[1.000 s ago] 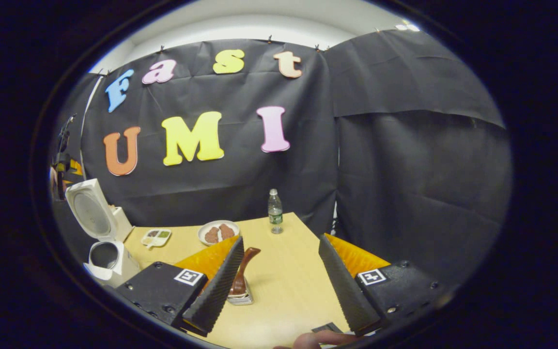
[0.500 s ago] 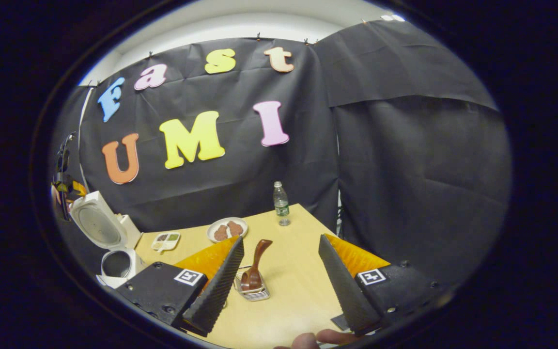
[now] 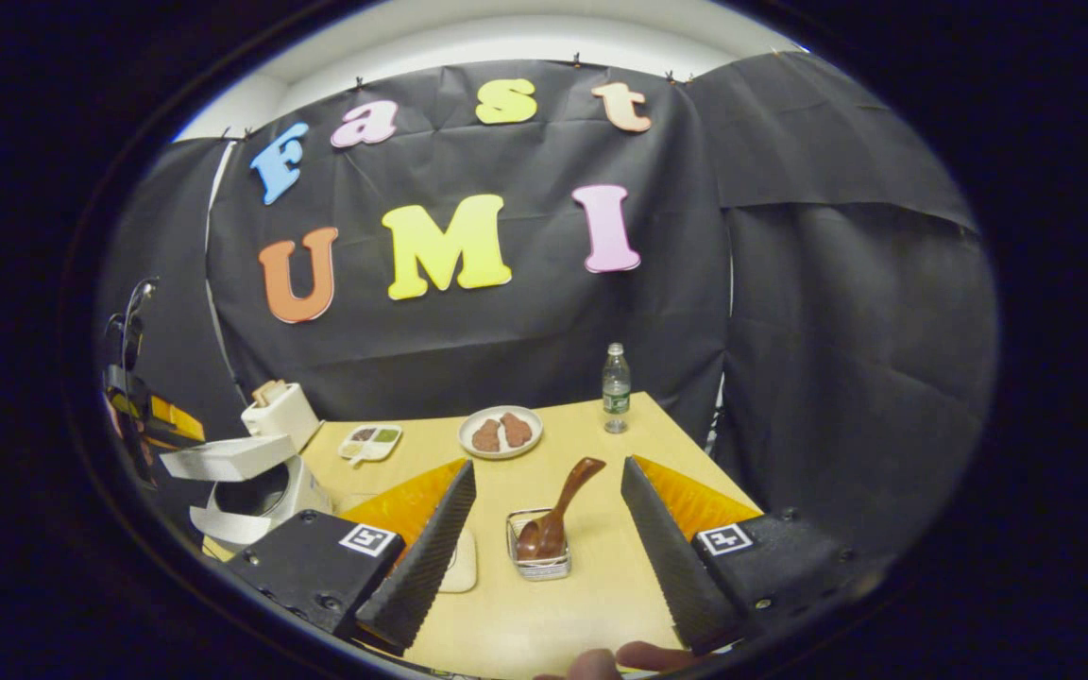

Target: Close the left gripper, press the button to open the rice cooker; take a wooden spoon from the chopstick holder with the right hand, scoop a spoonful of rice and pour it into the rice cooker, then put the wooden spoon back into the chopstick holder.

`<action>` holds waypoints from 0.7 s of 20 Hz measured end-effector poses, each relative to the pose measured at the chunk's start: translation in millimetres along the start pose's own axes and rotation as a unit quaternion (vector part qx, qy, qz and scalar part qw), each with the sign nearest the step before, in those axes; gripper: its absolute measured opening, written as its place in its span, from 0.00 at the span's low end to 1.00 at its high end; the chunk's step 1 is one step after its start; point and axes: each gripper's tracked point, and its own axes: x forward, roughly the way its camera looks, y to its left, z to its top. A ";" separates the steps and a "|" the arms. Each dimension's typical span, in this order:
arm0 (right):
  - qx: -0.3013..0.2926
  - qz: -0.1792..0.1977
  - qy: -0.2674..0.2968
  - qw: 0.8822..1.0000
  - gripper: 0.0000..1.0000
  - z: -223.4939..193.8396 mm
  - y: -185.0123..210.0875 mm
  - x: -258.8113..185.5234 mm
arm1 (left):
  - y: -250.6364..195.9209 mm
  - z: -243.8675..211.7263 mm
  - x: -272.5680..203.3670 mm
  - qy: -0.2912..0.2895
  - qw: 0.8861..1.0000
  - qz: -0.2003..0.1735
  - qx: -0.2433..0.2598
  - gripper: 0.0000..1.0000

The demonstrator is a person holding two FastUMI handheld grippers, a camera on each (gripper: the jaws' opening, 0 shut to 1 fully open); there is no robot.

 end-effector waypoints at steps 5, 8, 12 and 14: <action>-0.009 0.020 0.006 1.000 1.00 -1.7 17.7 4.8 | 3.6 -39.8 10.0 0.039 0.999 0.002 -0.008 0.97; -0.012 0.024 0.011 1.000 1.00 -5.4 20.1 7.9 | 5.7 -46.8 12.7 0.045 0.999 0.007 -0.004 0.97; -0.009 0.030 0.019 0.999 1.00 -10.2 20.6 12.5 | 6.3 -56.9 16.6 0.060 0.998 0.016 0.002 0.98; -0.007 0.037 0.023 0.999 0.99 -12.1 23.0 14.7 | 6.7 -61.9 19.6 0.067 0.997 0.025 0.011 0.97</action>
